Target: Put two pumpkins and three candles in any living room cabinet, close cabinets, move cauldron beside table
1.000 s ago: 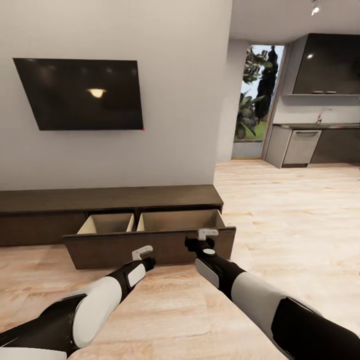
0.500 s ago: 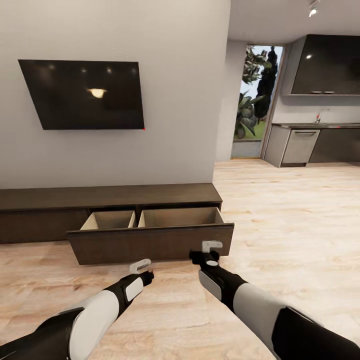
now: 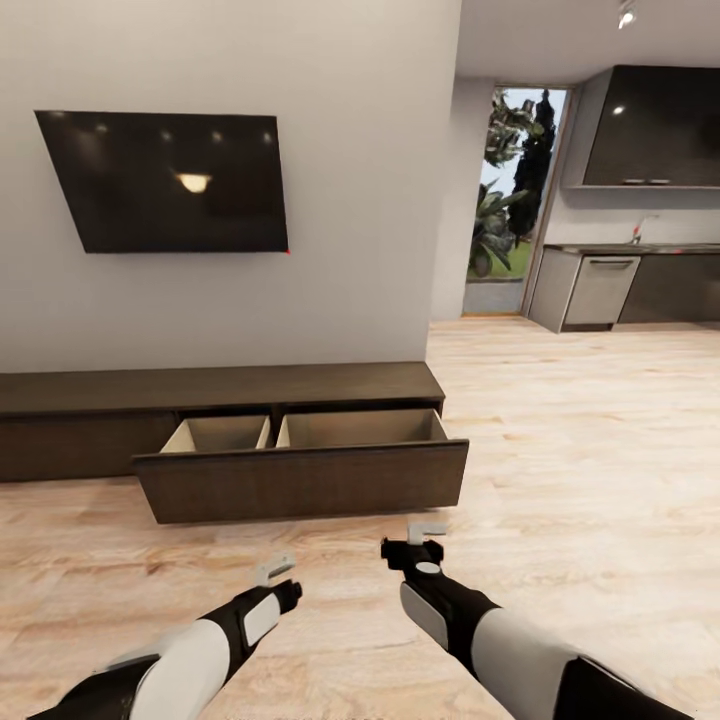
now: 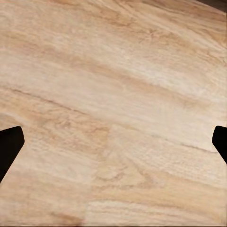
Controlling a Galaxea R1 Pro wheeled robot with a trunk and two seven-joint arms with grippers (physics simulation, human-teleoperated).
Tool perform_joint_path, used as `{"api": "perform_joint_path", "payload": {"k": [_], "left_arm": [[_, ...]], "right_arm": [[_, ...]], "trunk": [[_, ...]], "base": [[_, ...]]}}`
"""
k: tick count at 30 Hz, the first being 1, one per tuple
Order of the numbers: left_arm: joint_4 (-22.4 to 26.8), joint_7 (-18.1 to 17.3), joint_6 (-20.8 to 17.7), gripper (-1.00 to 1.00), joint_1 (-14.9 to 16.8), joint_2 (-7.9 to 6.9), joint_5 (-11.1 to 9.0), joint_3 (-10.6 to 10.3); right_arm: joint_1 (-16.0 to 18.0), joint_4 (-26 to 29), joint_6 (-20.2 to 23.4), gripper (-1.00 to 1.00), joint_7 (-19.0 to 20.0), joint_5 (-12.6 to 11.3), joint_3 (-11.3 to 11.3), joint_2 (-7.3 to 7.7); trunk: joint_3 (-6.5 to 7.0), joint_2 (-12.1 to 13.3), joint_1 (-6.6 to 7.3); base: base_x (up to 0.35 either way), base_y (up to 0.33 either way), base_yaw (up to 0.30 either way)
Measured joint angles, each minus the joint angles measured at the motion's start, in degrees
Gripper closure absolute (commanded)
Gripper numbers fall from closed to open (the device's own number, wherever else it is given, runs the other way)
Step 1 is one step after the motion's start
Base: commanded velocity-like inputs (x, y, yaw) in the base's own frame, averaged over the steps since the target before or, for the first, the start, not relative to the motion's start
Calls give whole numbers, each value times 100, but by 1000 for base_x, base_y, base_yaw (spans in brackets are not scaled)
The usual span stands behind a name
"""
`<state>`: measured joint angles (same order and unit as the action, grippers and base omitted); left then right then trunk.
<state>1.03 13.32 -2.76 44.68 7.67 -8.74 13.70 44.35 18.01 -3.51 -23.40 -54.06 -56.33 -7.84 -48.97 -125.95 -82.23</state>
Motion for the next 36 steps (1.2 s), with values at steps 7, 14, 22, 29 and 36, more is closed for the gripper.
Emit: {"api": "perform_joint_path", "payload": {"k": [7, 14, 22, 29, 36], "left_arm": [[2, -5, 137, -100, -221, -64, 18, -6], [3, -138, 171, -100, -269, -94, 34, -8], [6, -795, 224, -100, -277, -338, 24, -19], [7, -843, 229, -100, -277, -380, 26, -20], [7, -854, 228, -100, -277, -384, 22, -20]], "right_arm": [[-271, -805, -679, -100, 601, -14, 15, -1], [-357, -1168, -763, -100, 1332, -24, 17, -2], [-369, -1161, -829, -100, 1402, -26, 9, -10], [-371, -1140, -853, -100, 1416, -26, -3, -15], [-376, -1151, -1193, -100, 1430, -32, 6, -15]], "trunk": [[-125, -281, -154], [-251, -562, -308], [-395, -883, -483], [-520, -1164, -637], [-646, -1444, -791]], "base": [[0, 0, 0], [0, 0, 0], [0, 0, 0], [0, 0, -7], [0, 0, -17]]}}
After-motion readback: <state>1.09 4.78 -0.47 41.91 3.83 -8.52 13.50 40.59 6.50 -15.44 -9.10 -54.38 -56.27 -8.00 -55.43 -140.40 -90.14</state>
